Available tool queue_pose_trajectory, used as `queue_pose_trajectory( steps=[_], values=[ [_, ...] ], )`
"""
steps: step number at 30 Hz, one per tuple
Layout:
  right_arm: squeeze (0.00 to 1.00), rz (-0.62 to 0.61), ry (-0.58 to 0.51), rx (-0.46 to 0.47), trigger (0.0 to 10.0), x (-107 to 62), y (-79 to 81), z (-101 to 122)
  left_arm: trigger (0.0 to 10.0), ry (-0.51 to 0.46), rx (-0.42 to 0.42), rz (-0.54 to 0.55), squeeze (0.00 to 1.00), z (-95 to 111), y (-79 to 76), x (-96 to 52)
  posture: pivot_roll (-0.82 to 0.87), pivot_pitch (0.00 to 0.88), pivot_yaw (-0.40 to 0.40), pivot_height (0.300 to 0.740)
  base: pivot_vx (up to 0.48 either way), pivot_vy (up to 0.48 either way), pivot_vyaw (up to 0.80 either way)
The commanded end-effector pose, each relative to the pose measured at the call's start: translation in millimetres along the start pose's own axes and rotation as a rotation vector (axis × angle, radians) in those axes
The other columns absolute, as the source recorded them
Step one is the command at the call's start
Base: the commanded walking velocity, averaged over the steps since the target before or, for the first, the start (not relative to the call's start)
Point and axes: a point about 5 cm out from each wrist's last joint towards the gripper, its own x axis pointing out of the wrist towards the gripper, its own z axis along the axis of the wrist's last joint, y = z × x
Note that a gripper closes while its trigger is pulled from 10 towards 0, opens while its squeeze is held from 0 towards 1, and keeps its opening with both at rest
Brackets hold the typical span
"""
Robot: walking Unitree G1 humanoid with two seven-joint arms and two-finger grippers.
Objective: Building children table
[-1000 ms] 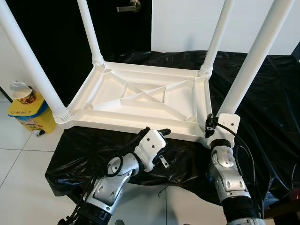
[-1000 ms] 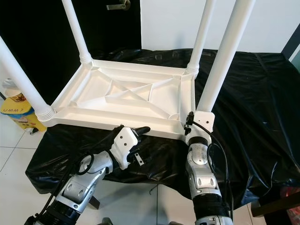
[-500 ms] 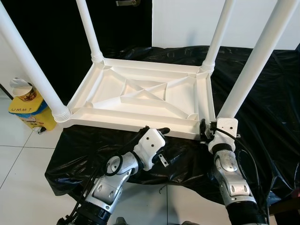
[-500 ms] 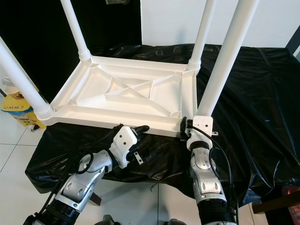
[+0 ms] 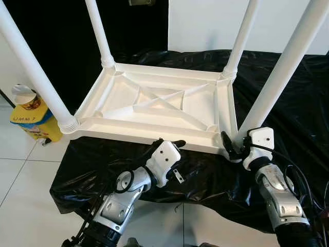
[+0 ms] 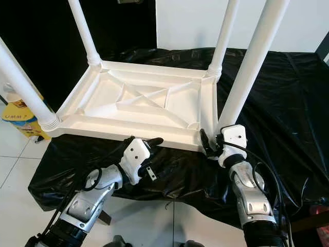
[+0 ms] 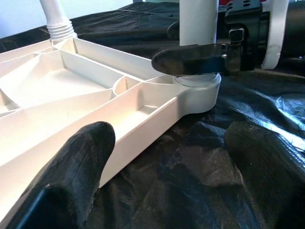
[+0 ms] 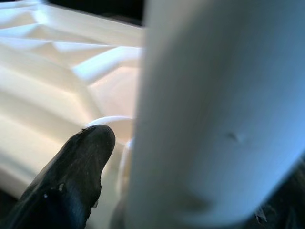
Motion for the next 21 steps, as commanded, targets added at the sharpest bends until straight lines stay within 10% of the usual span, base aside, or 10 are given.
queue_pose_trajectory(
  steps=[1,12,13,21],
  values=[
    [0.00,0.034,0.006,0.005,10.0,-0.4,-0.3,-2,10.0,0.014,-0.002,0.018,0.00,-2,0.7,-2.3,0.06,0.052,-0.011,0.740,0.000,0.000,0.00],
    [0.00,0.225,0.021,-0.057,10.0,19.9,8.6,-2,10.0,0.017,0.000,-0.003,0.00,-3,0.7,-1.7,0.05,0.041,0.017,0.740,0.000,0.000,0.00],
    [0.00,0.238,0.021,-0.051,0.0,22.4,10.9,-3,10.0,0.015,0.004,-0.006,0.00,-2,1.6,-1.2,0.06,0.043,0.020,0.740,0.000,0.000,0.00],
    [0.00,0.276,0.031,-0.031,0.0,22.3,16.6,-9,10.0,0.012,0.009,0.000,0.00,0,3.3,-1.5,0.07,0.054,0.011,0.740,0.000,0.000,0.00]
  ],
)
